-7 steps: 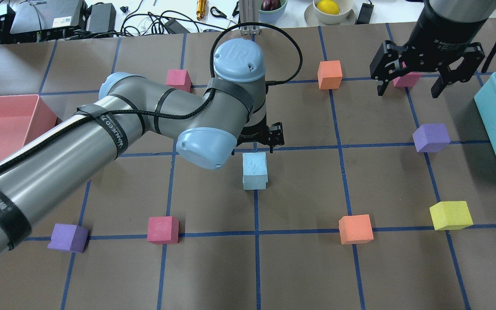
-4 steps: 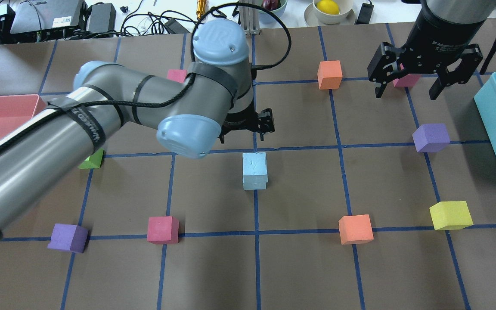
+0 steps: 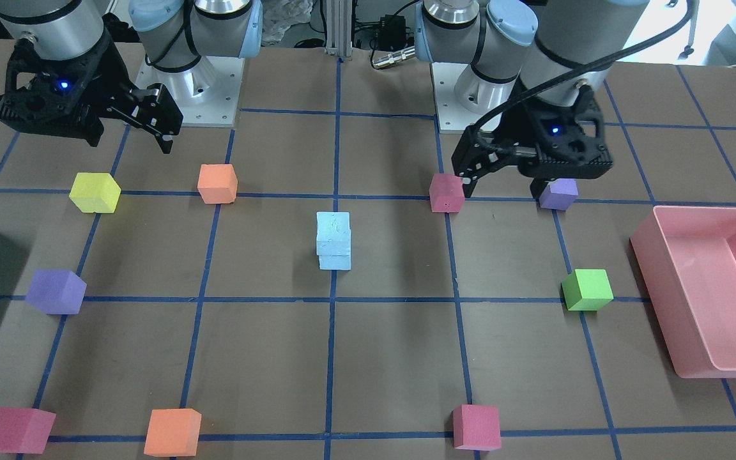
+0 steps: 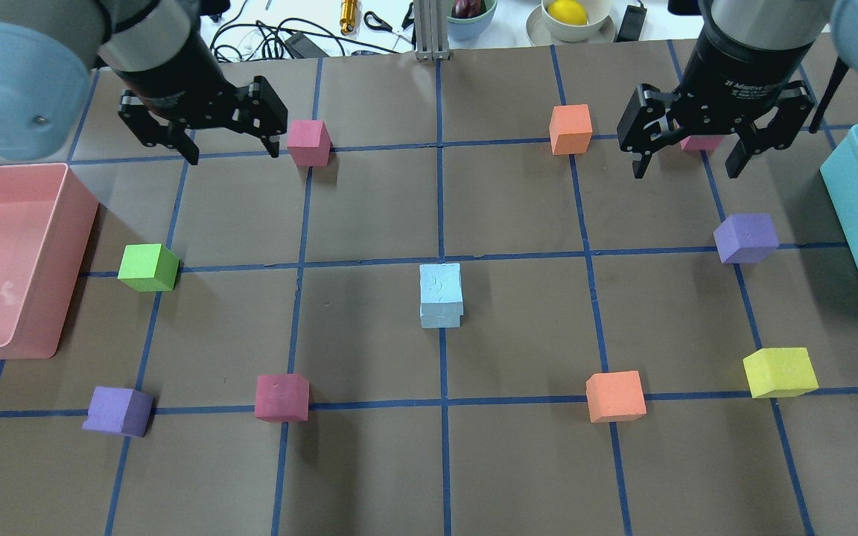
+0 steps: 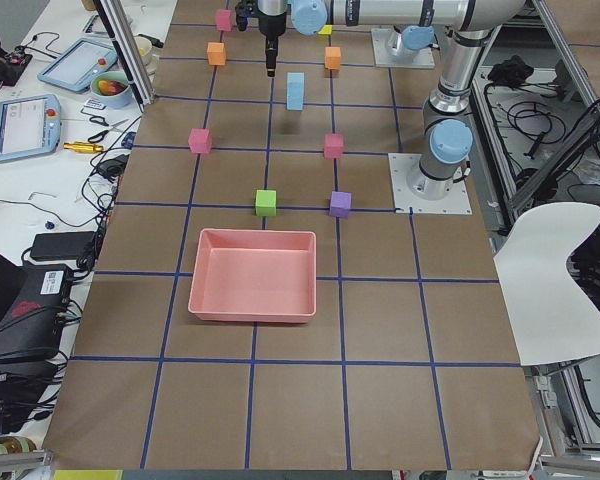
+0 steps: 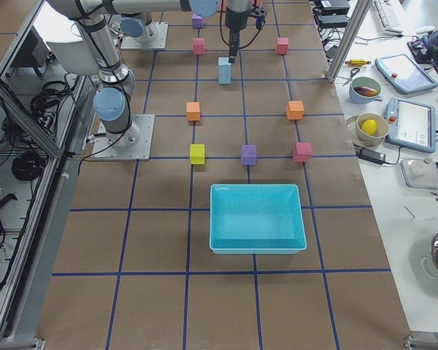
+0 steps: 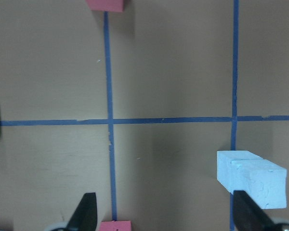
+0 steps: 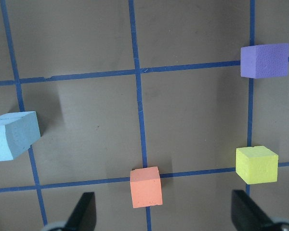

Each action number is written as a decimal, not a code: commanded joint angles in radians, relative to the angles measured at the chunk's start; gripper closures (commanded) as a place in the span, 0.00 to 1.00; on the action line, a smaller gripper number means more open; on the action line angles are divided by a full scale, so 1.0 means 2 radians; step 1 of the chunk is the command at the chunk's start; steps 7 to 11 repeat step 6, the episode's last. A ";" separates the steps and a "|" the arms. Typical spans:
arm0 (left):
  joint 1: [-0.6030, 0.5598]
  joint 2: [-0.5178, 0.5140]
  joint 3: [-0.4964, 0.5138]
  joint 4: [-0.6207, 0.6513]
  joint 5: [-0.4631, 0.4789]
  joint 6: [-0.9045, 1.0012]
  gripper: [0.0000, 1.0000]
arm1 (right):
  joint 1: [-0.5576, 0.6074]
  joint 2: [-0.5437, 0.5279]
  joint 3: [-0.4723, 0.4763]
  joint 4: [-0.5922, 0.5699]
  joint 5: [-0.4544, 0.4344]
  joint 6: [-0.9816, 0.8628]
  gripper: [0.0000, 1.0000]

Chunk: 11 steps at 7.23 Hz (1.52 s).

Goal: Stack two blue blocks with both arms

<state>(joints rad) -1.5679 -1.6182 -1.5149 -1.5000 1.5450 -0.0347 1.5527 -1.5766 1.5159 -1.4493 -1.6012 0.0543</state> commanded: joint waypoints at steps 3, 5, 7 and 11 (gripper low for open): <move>0.032 0.014 0.004 -0.033 0.002 0.029 0.00 | -0.001 0.001 0.000 0.001 0.000 0.000 0.00; 0.032 0.013 0.010 -0.040 0.000 0.037 0.00 | 0.000 0.001 0.000 0.000 0.003 -0.003 0.00; 0.032 0.014 0.007 -0.041 0.001 0.037 0.00 | 0.000 0.000 0.000 0.001 0.003 0.000 0.00; 0.032 0.014 0.007 -0.041 0.001 0.037 0.00 | 0.000 0.000 0.000 0.001 0.003 0.000 0.00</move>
